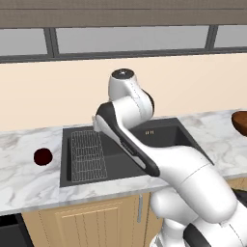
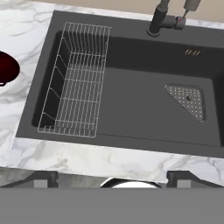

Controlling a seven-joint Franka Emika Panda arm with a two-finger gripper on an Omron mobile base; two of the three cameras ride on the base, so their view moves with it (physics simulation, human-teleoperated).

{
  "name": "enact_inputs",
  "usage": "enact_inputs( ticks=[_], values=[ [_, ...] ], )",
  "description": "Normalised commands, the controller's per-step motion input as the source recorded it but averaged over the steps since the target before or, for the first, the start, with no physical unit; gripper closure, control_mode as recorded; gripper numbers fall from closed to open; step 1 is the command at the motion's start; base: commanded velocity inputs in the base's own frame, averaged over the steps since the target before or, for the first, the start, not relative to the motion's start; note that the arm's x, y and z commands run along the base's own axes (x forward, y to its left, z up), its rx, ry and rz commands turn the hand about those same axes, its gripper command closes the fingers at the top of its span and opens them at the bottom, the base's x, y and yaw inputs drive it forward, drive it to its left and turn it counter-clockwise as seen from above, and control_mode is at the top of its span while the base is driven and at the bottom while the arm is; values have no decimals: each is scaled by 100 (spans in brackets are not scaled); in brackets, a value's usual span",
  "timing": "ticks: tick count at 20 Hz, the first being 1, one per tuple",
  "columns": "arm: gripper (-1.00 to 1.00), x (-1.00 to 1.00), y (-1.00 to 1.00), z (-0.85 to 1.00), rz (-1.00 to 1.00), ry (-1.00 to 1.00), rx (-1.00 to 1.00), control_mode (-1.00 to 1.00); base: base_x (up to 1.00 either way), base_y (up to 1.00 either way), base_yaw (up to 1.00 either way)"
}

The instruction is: Pick the mug and place it in the sink. Pick the bowl and place it in the open cabinet and then close the cabinet.

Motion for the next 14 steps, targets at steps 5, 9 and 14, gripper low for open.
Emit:
enact_inputs(
  ticks=[5,9,14],
  values=[
    [-100,-15,61,0,3,1,-7,-100,0,0,0],
    [-100,-23,43,-3,5,6,-2,-100,0,0,0],
    [-100,-25,37,-16,4,10,0,-100,0,0,0]
  ],
)
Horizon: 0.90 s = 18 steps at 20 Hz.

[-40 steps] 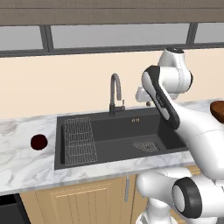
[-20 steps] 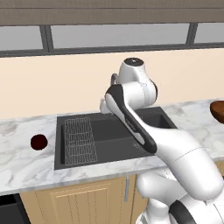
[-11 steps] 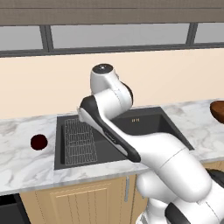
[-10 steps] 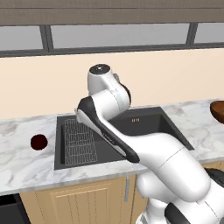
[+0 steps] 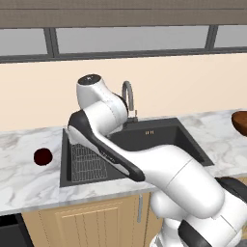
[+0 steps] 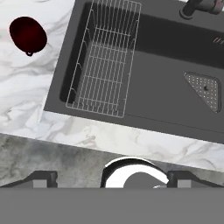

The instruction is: Pick the mug and place it in the sink. Pick the bowl and place it in the open cabinet and then close the cabinet.

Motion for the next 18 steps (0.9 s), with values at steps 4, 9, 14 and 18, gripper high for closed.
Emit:
enact_inputs(
  ticks=[4,9,14,18],
  values=[
    [-100,-26,43,-19,2,5,0,-100,0,0,0],
    [-100,-14,33,-21,3,4,0,-100,0,0,0],
    [-100,-3,12,-36,3,5,1,-100,0,0,0],
    [-100,0,12,-9,2,3,0,-100,0,0,0]
  ],
)
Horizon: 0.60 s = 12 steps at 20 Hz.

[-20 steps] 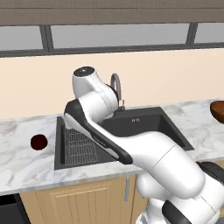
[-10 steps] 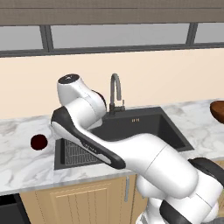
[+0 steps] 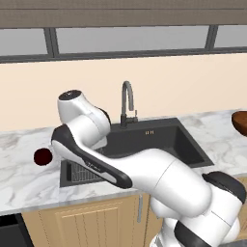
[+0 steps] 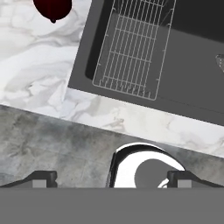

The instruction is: Pick the mug and place it in the sink. Pick the bowl and place it in the open cabinet and then close the cabinet.

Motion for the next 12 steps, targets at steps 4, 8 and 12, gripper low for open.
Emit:
enact_inputs(
  ticks=[4,8,12],
  values=[
    [-100,0,16,-5,1,3,0,-100,0,0,0],
    [-100,0,21,-6,0,5,0,-100,0,0,0],
    [-100,13,6,-16,0,6,0,-100,0,0,0]
  ],
)
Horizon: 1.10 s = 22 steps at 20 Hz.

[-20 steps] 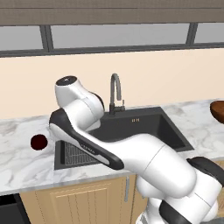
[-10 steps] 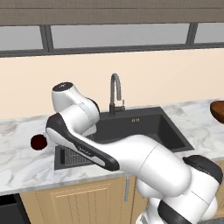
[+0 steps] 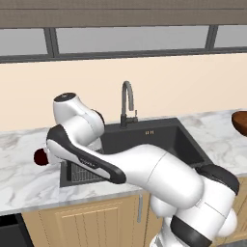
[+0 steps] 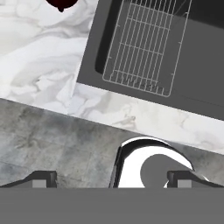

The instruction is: Pick the mug and place it in the sink. Pick the bowl and place it in the open cabinet and then close the cabinet.

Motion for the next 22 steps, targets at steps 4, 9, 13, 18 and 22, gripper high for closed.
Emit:
enact_inputs(
  ticks=[4,9,13,18,22],
  values=[
    [-100,24,3,-20,0,7,0,-100,0,0,0],
    [-100,16,2,-18,2,3,0,-100,0,0,0],
    [-100,14,13,-20,3,8,0,-100,0,0,0],
    [-100,5,14,-16,4,4,0,-100,0,0,0],
    [-100,5,21,-7,1,2,0,-100,0,0,0]
  ],
)
